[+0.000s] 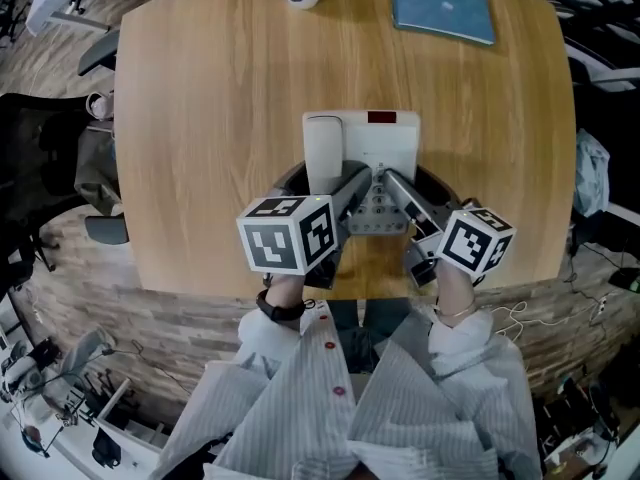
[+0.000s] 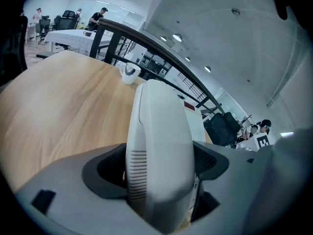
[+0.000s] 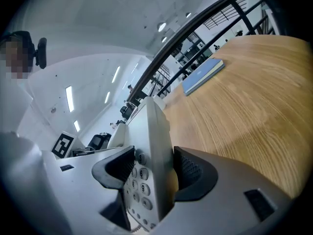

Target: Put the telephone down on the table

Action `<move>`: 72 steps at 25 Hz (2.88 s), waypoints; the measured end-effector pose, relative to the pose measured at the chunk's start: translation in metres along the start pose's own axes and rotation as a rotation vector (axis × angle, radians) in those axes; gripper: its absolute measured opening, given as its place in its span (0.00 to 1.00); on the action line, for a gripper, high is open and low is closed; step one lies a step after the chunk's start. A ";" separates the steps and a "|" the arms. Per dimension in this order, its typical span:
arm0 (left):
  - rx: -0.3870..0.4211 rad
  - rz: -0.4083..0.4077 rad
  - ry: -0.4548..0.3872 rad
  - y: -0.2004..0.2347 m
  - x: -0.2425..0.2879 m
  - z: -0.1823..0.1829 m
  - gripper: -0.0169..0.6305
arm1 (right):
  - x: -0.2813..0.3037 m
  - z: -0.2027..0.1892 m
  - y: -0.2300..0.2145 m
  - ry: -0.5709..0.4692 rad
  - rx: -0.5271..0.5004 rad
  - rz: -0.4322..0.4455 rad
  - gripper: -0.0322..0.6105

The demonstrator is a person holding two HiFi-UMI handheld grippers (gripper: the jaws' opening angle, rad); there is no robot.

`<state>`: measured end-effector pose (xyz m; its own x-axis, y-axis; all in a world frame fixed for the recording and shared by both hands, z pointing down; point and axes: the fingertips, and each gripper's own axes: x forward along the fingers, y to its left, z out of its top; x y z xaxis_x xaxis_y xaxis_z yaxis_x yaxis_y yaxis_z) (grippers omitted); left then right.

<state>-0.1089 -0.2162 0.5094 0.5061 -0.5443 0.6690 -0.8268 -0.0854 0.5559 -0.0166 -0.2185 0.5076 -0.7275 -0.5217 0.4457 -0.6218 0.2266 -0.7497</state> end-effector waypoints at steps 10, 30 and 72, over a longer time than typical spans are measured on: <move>-0.042 0.006 0.048 0.007 0.040 -0.012 0.65 | 0.011 0.000 -0.040 0.054 0.028 -0.036 0.47; -0.066 0.030 0.120 0.020 0.073 -0.034 0.65 | 0.023 -0.016 -0.077 0.099 0.078 -0.050 0.47; 0.041 0.011 -0.019 0.017 0.031 -0.002 0.64 | -0.004 0.013 -0.056 0.030 -0.091 -0.088 0.47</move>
<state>-0.1067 -0.2327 0.5404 0.4928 -0.5611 0.6651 -0.8417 -0.1134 0.5279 0.0251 -0.2401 0.5415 -0.6767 -0.5182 0.5231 -0.7062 0.2560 -0.6601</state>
